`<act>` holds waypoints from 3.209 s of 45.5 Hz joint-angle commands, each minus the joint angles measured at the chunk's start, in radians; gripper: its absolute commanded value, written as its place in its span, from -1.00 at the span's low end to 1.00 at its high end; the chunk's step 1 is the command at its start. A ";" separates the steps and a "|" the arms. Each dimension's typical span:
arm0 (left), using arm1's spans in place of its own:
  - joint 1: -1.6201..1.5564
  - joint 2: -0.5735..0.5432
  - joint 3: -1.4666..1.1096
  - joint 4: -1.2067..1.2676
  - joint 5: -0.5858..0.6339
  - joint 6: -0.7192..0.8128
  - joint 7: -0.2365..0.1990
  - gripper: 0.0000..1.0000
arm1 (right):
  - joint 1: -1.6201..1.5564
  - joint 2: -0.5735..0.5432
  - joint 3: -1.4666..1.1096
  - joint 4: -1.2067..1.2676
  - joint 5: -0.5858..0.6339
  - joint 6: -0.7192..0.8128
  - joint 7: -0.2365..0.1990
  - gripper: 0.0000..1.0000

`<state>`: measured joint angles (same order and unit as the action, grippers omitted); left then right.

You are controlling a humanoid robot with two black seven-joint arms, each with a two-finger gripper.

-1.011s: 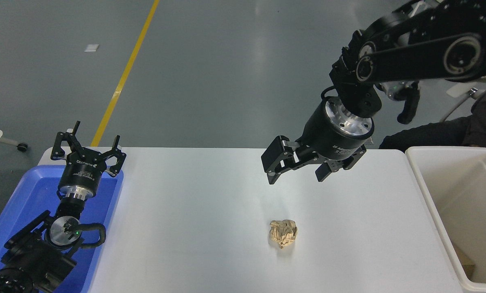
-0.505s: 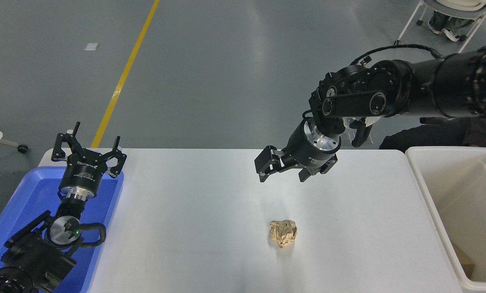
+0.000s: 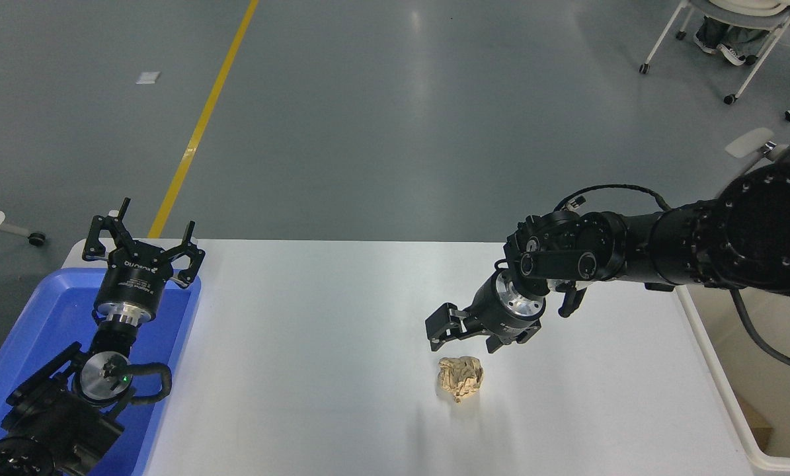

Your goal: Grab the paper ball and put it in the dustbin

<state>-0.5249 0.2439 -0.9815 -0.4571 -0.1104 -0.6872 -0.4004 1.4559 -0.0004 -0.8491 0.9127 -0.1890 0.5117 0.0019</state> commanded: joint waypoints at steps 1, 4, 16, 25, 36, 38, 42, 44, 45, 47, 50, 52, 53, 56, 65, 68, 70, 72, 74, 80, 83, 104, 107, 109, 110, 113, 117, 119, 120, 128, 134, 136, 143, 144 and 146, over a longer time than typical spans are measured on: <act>0.000 0.000 0.000 0.000 0.000 0.000 0.000 1.00 | -0.112 0.000 0.021 -0.070 -0.047 -0.071 0.000 1.00; 0.000 0.000 0.000 0.000 0.000 0.000 0.000 1.00 | -0.129 0.000 0.021 -0.086 -0.056 -0.084 0.001 1.00; 0.000 0.000 0.000 0.000 0.000 0.000 0.000 1.00 | -0.201 0.000 0.021 -0.135 -0.061 -0.122 0.000 1.00; 0.000 0.000 0.000 0.000 0.000 0.000 0.000 1.00 | -0.229 0.000 0.044 -0.158 -0.061 -0.131 0.000 1.00; -0.001 0.000 0.000 0.000 0.000 0.000 0.000 1.00 | -0.267 0.000 0.048 -0.179 -0.061 -0.144 0.000 1.00; 0.000 0.000 0.000 0.000 0.000 0.000 0.000 1.00 | -0.270 0.000 0.050 -0.179 -0.061 -0.145 0.000 1.00; 0.000 0.000 0.000 0.000 0.000 0.000 0.000 1.00 | -0.279 0.000 0.050 -0.179 -0.060 -0.147 0.001 0.98; 0.000 0.000 0.000 0.000 0.000 0.000 0.000 1.00 | -0.279 0.000 0.050 -0.181 -0.060 -0.147 0.001 0.95; 0.000 0.000 0.000 0.000 0.000 0.000 0.000 1.00 | -0.279 0.000 0.050 -0.181 -0.060 -0.147 0.001 0.93; 0.000 0.000 0.000 0.000 0.000 0.000 0.000 1.00 | -0.281 0.000 0.051 -0.181 -0.058 -0.147 0.001 0.86; 0.000 0.000 0.000 0.000 0.000 0.000 0.000 1.00 | -0.282 0.000 0.062 -0.179 -0.053 -0.147 0.003 0.70; 0.000 0.000 0.000 0.000 0.000 0.000 0.000 1.00 | -0.282 0.000 0.067 -0.179 -0.055 -0.147 0.004 0.45; 0.000 0.000 0.000 0.000 0.000 0.000 0.000 1.00 | -0.282 0.000 0.068 -0.179 -0.055 -0.145 0.006 0.25; 0.000 0.000 0.000 -0.002 0.000 0.000 0.000 1.00 | -0.282 0.000 0.068 -0.179 -0.056 -0.145 0.007 -0.49; -0.001 0.000 0.000 0.000 0.000 0.000 0.000 1.00 | -0.267 0.000 0.068 -0.179 -0.058 -0.142 0.007 -1.00; -0.001 0.000 0.000 -0.002 0.000 0.000 0.000 1.00 | -0.253 0.000 0.067 -0.175 -0.058 -0.134 0.007 -1.00; 0.000 0.000 0.001 -0.002 0.000 0.000 0.000 1.00 | -0.227 0.000 0.062 -0.167 -0.053 -0.131 0.007 -1.00; 0.000 0.000 0.001 0.000 0.000 0.000 0.000 1.00 | -0.197 0.000 0.055 -0.157 -0.050 -0.124 0.009 -1.00; 0.000 0.000 0.001 0.000 0.000 0.000 0.000 1.00 | -0.160 0.000 0.048 -0.144 -0.046 -0.110 0.009 -1.00; 0.000 0.000 0.001 0.000 0.000 -0.002 0.000 1.00 | -0.013 0.000 0.030 -0.040 -0.026 -0.068 0.009 -1.00; 0.000 0.000 0.000 -0.002 0.000 -0.002 0.000 1.00 | 0.076 0.000 0.025 0.020 -0.003 -0.041 0.009 -1.00; 0.002 0.003 -0.002 0.000 0.000 -0.002 0.002 1.00 | 0.760 -0.210 -0.168 0.488 0.063 0.102 0.009 -1.00; 0.002 0.002 -0.002 0.000 0.000 -0.002 0.002 1.00 | 0.851 -0.211 -0.191 0.526 0.066 0.122 0.009 -1.00; 0.002 0.003 -0.002 -0.002 0.000 -0.002 0.002 1.00 | 0.892 -0.211 -0.200 0.544 0.068 0.131 0.010 -1.00; 0.002 0.002 -0.002 0.000 0.000 -0.002 0.002 1.00 | 0.911 -0.211 -0.205 0.554 0.068 0.136 0.009 -1.00; 0.002 0.003 -0.002 0.000 0.000 -0.002 0.002 1.00 | 0.958 -0.211 -0.212 0.572 0.077 0.149 0.009 -1.00; 0.002 0.002 -0.002 0.000 0.000 -0.002 0.002 1.00 | 1.003 -0.210 -0.225 0.584 0.100 0.166 0.009 -1.00; 0.002 0.002 -0.002 0.000 0.000 -0.002 0.002 1.00 | 1.018 -0.210 -0.228 0.588 0.103 0.177 0.009 -1.00; 0.002 0.002 -0.002 0.000 0.000 -0.002 0.002 1.00 | 1.025 -0.208 -0.228 0.589 0.103 0.182 0.009 -1.00; 0.002 0.002 0.000 0.000 0.000 -0.002 0.002 1.00 | 1.037 -0.211 -0.255 0.591 0.100 0.189 0.007 -1.00; 0.002 0.002 0.000 0.000 0.000 -0.002 0.000 1.00 | 1.031 -0.251 -0.338 0.586 0.072 0.186 0.007 -1.00; 0.000 0.002 0.000 0.000 0.000 -0.002 0.000 1.00 | 1.028 -0.291 -0.363 0.584 0.053 0.185 0.007 -1.00; 0.000 0.002 0.000 0.000 0.000 -0.002 0.000 1.00 | 0.979 -0.507 -0.426 0.552 -0.177 0.180 0.007 -1.00; 0.000 0.002 0.000 0.000 0.000 -0.002 0.000 1.00 | 0.966 -0.545 -0.426 0.540 -0.219 0.180 0.007 -1.00; 0.000 0.002 0.000 0.000 0.000 -0.002 0.000 1.00 | 0.940 -0.620 -0.426 0.514 -0.288 0.180 0.009 -1.00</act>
<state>-0.5242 0.2453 -0.9819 -0.4575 -0.1103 -0.6888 -0.4000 2.4559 -0.3463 -1.2017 1.4842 -0.2074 0.6911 0.0094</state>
